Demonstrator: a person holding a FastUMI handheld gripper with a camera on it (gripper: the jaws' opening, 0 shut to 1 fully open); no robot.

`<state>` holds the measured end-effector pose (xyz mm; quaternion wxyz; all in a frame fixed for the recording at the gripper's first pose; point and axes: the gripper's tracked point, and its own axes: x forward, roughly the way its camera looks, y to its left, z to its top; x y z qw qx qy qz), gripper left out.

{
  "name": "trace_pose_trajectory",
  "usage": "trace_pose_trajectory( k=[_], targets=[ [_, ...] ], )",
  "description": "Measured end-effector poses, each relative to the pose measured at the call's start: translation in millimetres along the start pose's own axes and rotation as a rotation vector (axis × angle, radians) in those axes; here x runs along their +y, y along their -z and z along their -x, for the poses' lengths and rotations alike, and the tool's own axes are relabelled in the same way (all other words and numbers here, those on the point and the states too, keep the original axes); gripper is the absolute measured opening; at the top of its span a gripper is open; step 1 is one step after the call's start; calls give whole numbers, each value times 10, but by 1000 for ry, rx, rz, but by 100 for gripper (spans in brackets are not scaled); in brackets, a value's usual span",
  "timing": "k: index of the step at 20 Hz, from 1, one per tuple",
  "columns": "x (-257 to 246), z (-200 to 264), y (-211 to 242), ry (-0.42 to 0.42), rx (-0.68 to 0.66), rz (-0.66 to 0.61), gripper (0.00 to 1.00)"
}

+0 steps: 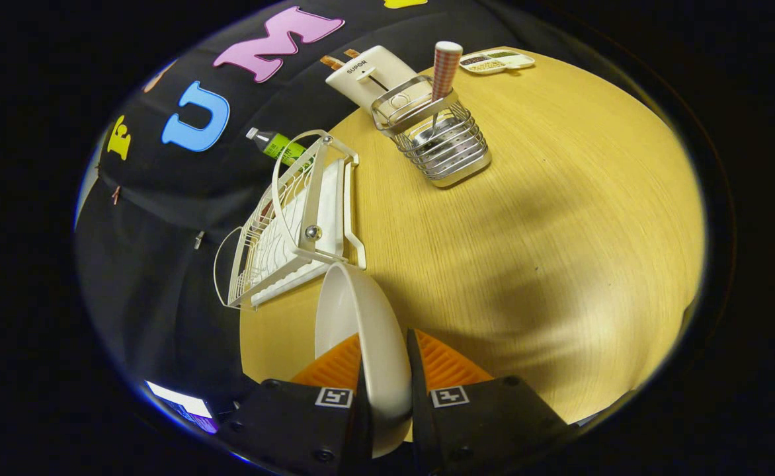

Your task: Take the plate from the dish rack, then take the spoon from the basket and place it into the plate.

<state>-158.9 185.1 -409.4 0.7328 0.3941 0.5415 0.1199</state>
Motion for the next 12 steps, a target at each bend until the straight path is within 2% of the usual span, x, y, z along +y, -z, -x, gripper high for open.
trace_pose_trajectory(
  k=[2,4,7,8,11,12],
  targets=[
    [-135,-30,-34,43,-14,20,31],
    [-218,-38,-72,72,-25,24,41],
    [-386,42,-145,158,-43,94,52],
    [-394,-6,-145,169,-54,125,51],
    [-441,212,-398,223,-119,206,85],
    [-434,372,-526,234,-159,227,85]
  ],
)
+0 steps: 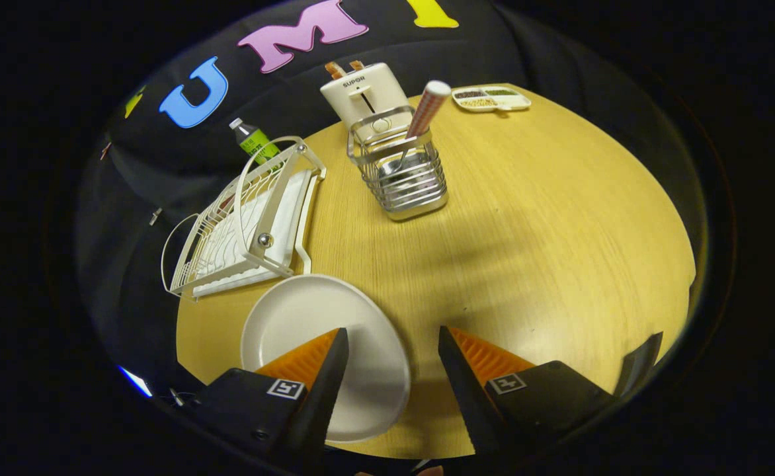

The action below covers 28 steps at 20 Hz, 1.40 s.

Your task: Take the plate from the dish rack, then take the spoon from the basket and place it into the plate.

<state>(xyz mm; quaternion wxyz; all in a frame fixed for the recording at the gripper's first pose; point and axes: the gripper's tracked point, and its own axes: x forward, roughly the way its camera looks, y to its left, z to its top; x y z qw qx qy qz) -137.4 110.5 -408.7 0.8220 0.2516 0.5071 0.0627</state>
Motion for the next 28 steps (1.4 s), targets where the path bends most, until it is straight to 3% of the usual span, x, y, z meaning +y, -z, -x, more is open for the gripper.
trace_pose_trajectory(
  k=[4,7,10,16,18,20,21,23,28],
  targets=[
    [-117,400,-923,52,-209,146,86],
    [-175,406,-1367,78,-255,308,86],
    [-195,283,-1479,68,-225,367,85],
    [-196,-78,-1481,38,-138,343,58],
    [-170,-196,-1488,18,-116,295,55],
    [-167,-243,-1507,25,-94,250,45],
    [-154,-238,-1531,19,-92,224,28],
    [-95,-266,-1522,-19,-70,207,20],
    [-80,-99,-1650,4,-117,290,12]
  ],
)
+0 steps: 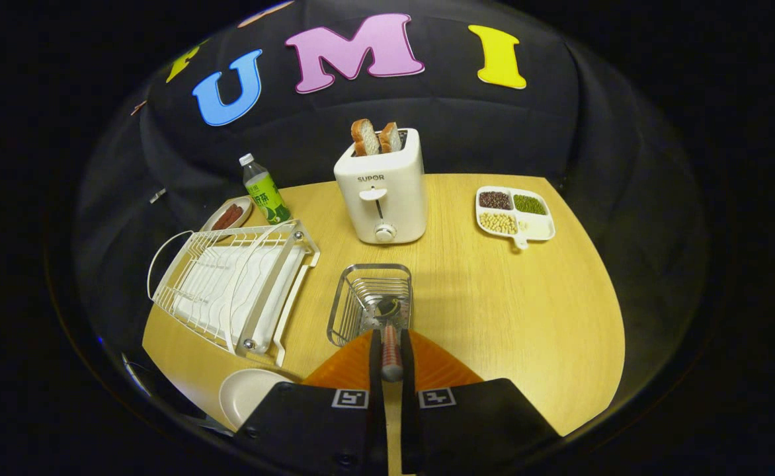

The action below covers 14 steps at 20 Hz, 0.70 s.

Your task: Take the plate from the dish rack, then take the spoon from the basket and place it into the plate.

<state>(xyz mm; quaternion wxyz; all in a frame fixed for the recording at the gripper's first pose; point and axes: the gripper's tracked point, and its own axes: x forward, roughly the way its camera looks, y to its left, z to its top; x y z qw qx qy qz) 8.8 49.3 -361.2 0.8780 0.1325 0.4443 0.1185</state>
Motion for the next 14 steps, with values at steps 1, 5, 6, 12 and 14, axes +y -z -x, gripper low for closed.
trace_pose_trajectory(
  k=[1,5,6,12,14],
  targets=[
    [32,47,-50,-10,-8,0,12],
    [108,255,-237,-42,-49,28,12],
    [133,290,-259,-49,-51,32,12],
    [266,945,-373,-118,-96,30,12],
    [408,1231,-312,-166,-95,33,12]
  ],
)
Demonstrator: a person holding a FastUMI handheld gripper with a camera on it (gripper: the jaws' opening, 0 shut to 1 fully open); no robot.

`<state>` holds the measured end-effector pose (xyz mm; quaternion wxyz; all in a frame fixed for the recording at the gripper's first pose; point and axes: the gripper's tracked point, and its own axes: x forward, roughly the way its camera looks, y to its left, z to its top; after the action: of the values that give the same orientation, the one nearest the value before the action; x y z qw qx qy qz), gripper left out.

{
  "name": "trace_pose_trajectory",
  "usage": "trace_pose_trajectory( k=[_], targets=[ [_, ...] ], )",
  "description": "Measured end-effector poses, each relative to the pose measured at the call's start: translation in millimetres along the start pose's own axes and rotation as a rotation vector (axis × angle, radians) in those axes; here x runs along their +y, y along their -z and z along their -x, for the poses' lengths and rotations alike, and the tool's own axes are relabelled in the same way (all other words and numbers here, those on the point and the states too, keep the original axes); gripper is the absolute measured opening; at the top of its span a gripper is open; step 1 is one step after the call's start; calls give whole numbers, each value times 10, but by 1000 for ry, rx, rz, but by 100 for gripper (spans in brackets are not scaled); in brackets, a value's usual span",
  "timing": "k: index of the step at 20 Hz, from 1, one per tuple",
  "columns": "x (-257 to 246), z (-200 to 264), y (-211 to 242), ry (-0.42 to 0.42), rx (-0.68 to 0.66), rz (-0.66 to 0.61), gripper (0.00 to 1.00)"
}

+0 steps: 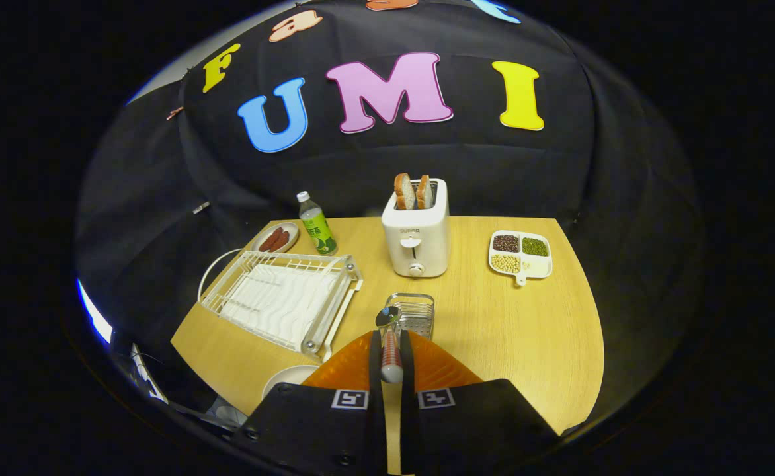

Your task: Take the plate from the dish rack, then take the spoon from the basket and place it into the plate.

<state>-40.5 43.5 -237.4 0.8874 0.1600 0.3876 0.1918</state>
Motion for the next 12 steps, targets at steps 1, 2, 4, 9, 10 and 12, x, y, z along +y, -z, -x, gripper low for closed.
trace_pose_trajectory(
  k=[1,2,4,9,10,12],
  targets=[
    [114,97,55,-26,10,1,12],
    [242,169,159,-53,30,6,12],
    [498,209,440,-108,77,17,12],
    [935,-139,1188,-190,200,-17,12],
    [972,-239,1328,-190,225,-29,12],
    [1016,-373,1539,-183,252,-44,12]
  ],
)
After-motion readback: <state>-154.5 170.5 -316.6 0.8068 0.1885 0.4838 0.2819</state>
